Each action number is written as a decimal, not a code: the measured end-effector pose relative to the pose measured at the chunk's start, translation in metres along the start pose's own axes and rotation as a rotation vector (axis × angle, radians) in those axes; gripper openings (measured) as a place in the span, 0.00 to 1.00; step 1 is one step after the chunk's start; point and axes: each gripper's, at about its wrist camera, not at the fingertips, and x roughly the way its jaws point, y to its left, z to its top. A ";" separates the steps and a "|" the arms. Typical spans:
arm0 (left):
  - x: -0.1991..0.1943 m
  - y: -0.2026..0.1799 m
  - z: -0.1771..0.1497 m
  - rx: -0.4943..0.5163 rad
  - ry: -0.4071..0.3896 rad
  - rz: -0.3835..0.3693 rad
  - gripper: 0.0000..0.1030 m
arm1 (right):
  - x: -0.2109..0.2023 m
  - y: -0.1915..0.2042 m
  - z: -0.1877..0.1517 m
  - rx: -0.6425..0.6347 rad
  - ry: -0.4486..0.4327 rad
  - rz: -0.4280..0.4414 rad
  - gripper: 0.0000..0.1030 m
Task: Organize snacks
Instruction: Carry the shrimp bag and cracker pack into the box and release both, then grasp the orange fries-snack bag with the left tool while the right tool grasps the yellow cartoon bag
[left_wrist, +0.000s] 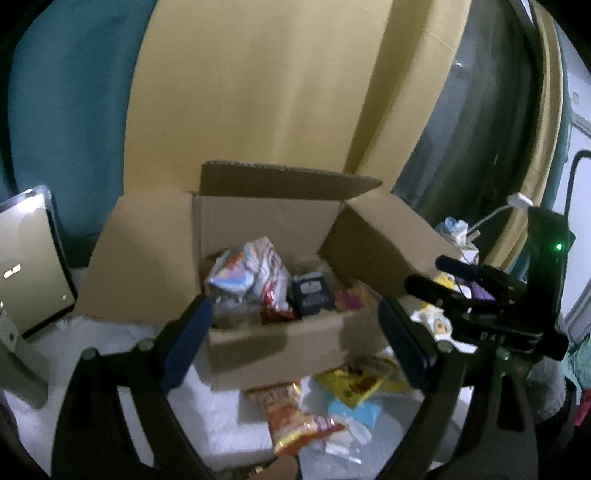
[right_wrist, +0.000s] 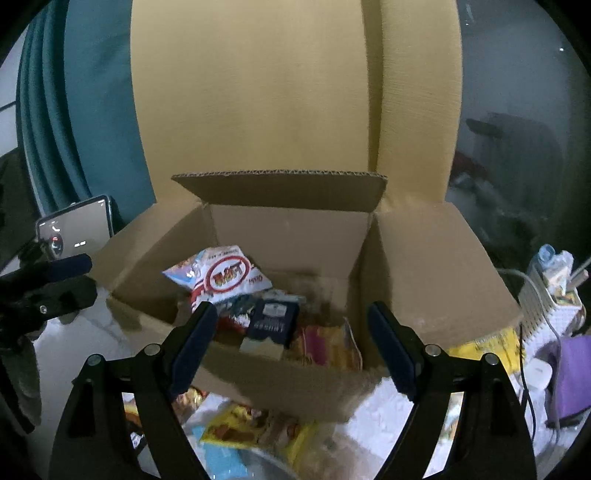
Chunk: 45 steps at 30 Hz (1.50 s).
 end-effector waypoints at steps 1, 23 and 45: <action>-0.003 0.001 -0.004 0.000 0.002 0.001 0.89 | -0.003 0.000 -0.003 0.003 0.001 -0.001 0.83; 0.036 0.000 -0.076 -0.054 0.191 0.057 0.89 | 0.007 -0.013 -0.081 0.089 0.138 0.043 0.83; 0.090 0.010 -0.108 -0.040 0.332 0.076 0.72 | 0.064 0.011 -0.116 0.061 0.290 0.176 0.61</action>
